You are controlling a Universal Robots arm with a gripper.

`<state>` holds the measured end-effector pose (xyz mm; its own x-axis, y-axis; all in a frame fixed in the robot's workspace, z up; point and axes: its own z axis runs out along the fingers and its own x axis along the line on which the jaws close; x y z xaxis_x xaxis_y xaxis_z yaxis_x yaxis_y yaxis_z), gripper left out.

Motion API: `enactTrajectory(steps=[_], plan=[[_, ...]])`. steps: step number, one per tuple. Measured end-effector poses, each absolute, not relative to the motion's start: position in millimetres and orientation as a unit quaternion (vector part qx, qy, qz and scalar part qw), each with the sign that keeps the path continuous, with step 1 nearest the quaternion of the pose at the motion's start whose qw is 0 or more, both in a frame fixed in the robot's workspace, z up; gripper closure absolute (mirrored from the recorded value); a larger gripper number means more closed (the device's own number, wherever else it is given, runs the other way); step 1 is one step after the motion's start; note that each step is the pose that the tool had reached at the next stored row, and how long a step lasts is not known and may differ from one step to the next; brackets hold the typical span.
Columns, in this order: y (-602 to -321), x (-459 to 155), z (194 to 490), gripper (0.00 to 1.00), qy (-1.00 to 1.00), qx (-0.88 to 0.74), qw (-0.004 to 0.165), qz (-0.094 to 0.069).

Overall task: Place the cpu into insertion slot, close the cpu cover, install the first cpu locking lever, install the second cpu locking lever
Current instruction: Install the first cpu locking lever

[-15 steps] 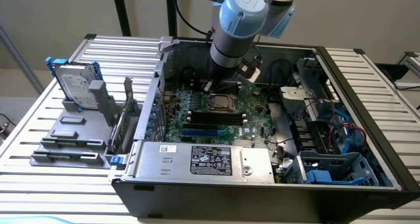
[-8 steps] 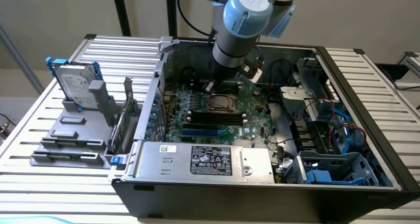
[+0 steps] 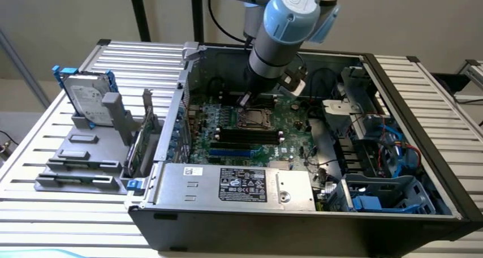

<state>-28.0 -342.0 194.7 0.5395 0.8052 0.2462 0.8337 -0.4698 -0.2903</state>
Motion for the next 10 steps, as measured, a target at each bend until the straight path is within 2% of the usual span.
enactTrajectory(steps=[10], plan=[[-341.3,-17.8,193.0,0.89,-0.477,-0.858,0.189,-0.029]])
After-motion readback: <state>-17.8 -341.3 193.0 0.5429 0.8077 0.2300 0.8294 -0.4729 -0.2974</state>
